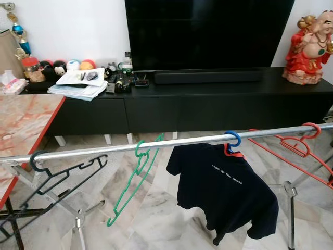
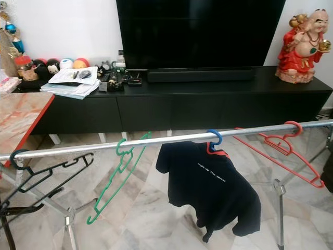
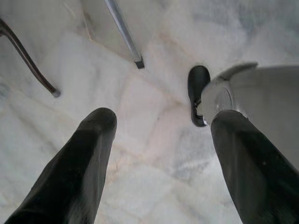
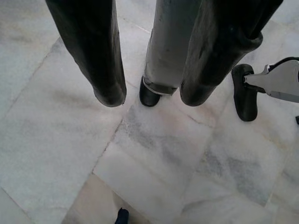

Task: Hang hanger

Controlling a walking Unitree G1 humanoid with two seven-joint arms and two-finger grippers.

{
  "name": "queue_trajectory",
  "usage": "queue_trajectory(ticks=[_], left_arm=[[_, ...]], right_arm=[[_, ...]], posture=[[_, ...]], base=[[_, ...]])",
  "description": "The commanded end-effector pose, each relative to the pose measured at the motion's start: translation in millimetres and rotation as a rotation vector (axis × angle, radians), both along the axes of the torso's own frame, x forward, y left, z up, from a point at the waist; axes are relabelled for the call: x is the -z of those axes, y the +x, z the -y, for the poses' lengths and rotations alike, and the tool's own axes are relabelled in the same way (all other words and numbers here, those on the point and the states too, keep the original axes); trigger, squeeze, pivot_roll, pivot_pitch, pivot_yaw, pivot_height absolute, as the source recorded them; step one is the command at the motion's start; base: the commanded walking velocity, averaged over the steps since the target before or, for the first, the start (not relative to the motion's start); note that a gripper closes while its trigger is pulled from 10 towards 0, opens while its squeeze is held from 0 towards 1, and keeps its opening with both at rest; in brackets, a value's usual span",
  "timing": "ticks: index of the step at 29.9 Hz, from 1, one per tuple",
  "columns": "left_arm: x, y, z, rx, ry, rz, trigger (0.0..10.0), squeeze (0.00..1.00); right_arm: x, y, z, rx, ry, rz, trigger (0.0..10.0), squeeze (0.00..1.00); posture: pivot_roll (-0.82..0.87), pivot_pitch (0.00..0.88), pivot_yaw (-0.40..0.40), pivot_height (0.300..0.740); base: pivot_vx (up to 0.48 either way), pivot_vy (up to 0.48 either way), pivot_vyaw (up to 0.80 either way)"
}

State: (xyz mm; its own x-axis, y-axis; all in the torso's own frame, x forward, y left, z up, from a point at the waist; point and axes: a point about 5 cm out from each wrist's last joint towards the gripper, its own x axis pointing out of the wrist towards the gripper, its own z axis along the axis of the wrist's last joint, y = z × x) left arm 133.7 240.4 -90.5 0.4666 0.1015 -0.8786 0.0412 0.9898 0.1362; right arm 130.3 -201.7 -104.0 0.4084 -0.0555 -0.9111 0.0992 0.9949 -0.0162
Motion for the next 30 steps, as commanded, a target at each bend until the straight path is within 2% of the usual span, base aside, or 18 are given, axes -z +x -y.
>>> queue_trajectory(ticks=[1, 12, 30], left_arm=[[0, 4.2, 2.4, 0.023, -0.008, 0.007, 10.0, 0.00], [1, 13.5, 13.5, 0.015, -0.028, 0.012, 10.0, 0.00], [2, 9.0, 8.2, 0.021, -0.027, -0.005, 10.0, 0.00]], right_arm=[[0, -0.4, -1.2, 0.020, 0.009, 0.004, 10.0, 0.00], [0, 0.6, -0.3, 0.025, 0.010, 0.016, 10.0, 0.00], [1, -1.8, -4.3, 0.022, 0.018, 0.010, 10.0, 0.00]], posture=[[0.13, 0.000, 0.022, 0.740], [0.13, 0.000, 0.020, 0.740], [0.13, 0.000, 0.032, 0.740]], base=[[0.000, 0.000, 0.00], [0.000, 0.000, 0.00], [-0.269, 0.000, 0.00]])
